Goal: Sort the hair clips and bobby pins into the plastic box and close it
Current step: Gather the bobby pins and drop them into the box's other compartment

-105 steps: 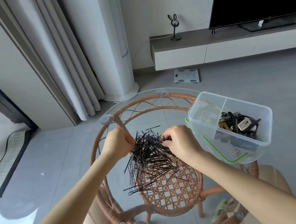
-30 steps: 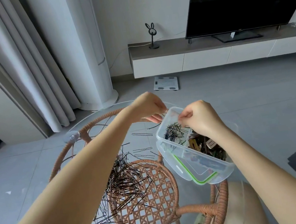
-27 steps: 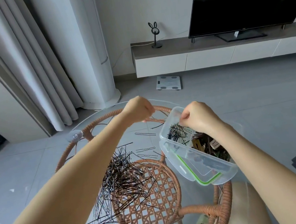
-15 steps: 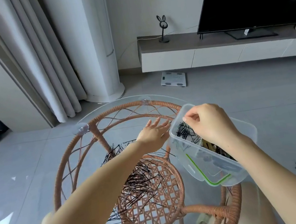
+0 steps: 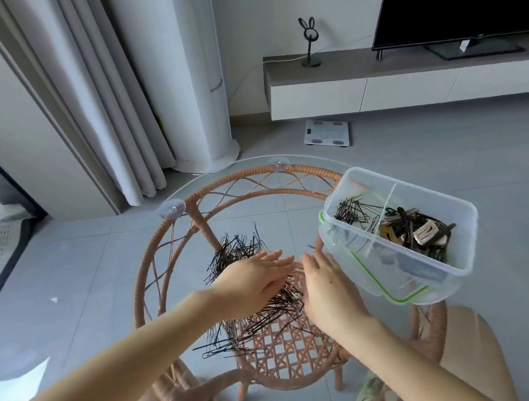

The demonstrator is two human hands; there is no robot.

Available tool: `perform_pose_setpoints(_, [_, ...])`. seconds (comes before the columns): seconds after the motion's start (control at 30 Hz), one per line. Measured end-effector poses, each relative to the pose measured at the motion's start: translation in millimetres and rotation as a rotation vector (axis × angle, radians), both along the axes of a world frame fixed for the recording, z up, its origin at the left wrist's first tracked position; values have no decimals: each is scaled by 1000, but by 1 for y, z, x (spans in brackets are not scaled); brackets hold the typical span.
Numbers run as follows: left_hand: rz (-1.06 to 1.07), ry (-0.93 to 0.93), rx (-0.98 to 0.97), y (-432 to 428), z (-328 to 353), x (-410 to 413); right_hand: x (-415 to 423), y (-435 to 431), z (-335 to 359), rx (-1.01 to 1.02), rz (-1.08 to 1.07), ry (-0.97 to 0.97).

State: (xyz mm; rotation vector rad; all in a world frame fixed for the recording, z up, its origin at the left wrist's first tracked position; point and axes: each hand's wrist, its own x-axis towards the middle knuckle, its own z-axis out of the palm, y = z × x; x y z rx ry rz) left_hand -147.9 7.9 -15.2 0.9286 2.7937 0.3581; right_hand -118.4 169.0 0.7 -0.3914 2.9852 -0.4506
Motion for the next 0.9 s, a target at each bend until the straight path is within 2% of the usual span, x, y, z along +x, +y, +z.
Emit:
perform_pose_setpoints(0.1, [101, 31, 213, -16, 10, 9, 4, -6, -8, 130, -13, 27])
perform_pose_setpoints(0.2, [279, 135, 332, -34, 16, 8, 5, -15, -15, 57, -46, 130])
perform_pose_setpoints(0.27, [401, 136, 256, -45, 15, 2, -1, -19, -13, 65, -69, 153])
perform_pose_setpoints(0.37, [534, 72, 93, -54, 5, -3, -11, -21, -8, 141, -104, 81])
perform_pose_setpoints(0.47, [591, -2, 96, -49, -9, 2, -5, -29, -6, 165, -127, 62])
perform_pose_setpoints(0.6, [496, 29, 242, -38, -17, 21, 31, -48, -2, 57, 21, 27])
perform_pose_setpoints(0.67, [455, 9, 351, -35, -14, 31, 40, -50, 3, -21, 75, 74])
perform_pose_setpoints(0.8, [589, -6, 477, -38, -1, 34, 10, -49, 11, -208, 26, 183])
perform_pose_setpoints(0.9, [703, -10, 421, -43, 2, 13, -37, -55, 6, -242, 13, 83])
